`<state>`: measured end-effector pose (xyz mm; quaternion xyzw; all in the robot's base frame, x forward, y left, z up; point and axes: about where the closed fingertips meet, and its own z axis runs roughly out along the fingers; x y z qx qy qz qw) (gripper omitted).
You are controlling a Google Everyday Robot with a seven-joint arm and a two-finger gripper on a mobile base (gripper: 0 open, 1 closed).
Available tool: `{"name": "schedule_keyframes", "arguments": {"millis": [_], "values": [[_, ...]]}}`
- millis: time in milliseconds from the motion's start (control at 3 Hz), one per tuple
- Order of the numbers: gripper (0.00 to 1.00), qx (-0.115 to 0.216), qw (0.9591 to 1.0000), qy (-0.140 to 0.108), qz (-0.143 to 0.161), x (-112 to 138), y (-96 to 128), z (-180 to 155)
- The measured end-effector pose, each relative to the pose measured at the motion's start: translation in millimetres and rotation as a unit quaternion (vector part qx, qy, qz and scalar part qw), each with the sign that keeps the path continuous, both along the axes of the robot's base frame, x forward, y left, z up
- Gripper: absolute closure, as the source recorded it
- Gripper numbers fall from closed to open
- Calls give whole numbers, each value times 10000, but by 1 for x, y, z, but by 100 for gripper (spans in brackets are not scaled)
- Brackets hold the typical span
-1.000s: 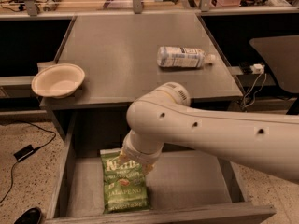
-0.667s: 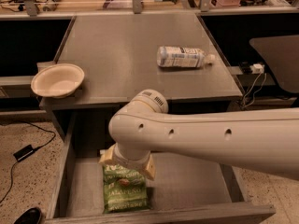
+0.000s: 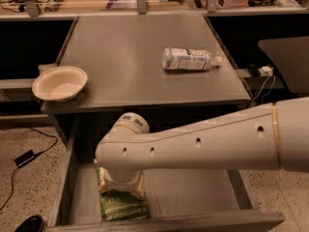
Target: Pick green jalapeno chip bag from top drawer and place on counter
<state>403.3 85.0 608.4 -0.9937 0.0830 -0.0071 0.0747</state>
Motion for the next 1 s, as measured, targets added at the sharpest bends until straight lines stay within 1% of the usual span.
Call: {"name": "schedule_keyframes", "arguments": {"millis": [333, 667, 1000], "values": [[49, -25, 9999, 113, 33, -1, 3, -5], [73, 49, 9998, 170, -30, 1, 2, -1], [95, 49, 9998, 170, -30, 1, 2, 0]]}}
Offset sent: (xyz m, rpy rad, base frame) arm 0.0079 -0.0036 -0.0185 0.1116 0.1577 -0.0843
